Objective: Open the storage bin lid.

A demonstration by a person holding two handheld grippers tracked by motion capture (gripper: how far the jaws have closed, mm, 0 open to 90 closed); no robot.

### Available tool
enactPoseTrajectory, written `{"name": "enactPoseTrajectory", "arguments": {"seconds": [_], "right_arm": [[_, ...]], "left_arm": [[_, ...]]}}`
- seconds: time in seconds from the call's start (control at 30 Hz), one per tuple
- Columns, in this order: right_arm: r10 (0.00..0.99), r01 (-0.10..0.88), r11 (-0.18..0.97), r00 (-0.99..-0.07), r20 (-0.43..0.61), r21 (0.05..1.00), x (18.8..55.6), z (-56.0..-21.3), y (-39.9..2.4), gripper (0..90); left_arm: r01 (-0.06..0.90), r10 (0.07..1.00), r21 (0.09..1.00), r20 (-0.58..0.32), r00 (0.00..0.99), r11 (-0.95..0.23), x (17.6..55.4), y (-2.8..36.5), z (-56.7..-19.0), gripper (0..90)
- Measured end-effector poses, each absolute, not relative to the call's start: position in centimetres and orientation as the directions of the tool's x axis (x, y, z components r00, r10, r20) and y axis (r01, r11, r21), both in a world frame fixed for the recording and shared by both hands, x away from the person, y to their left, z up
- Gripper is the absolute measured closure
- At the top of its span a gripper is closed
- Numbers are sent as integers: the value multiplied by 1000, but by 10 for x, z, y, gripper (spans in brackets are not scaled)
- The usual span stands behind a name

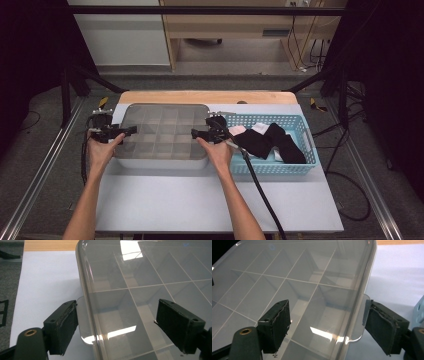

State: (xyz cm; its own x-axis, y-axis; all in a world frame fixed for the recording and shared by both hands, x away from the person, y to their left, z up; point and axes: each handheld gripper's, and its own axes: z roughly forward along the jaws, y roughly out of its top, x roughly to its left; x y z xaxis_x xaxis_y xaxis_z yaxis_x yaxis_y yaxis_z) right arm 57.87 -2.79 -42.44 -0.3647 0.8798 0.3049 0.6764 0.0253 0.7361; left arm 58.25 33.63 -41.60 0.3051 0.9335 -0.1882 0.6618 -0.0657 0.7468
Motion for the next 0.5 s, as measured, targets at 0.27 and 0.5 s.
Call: {"name": "enactPoseTrajectory", "arguments": {"seconds": [0.27, 0.5], "right_arm": [[876, 696, -13, -338, 344, 718, 579, -421, -33, 313], [866, 681, -50, -334, 371, 730, 577, -413, -40, 413]], "left_arm": [[654, 939, 757, -209, 272, -21, 580, 340, -415, 248], [617, 956, 786, -157, 248, -31, 574, 344, -409, 446]]}}
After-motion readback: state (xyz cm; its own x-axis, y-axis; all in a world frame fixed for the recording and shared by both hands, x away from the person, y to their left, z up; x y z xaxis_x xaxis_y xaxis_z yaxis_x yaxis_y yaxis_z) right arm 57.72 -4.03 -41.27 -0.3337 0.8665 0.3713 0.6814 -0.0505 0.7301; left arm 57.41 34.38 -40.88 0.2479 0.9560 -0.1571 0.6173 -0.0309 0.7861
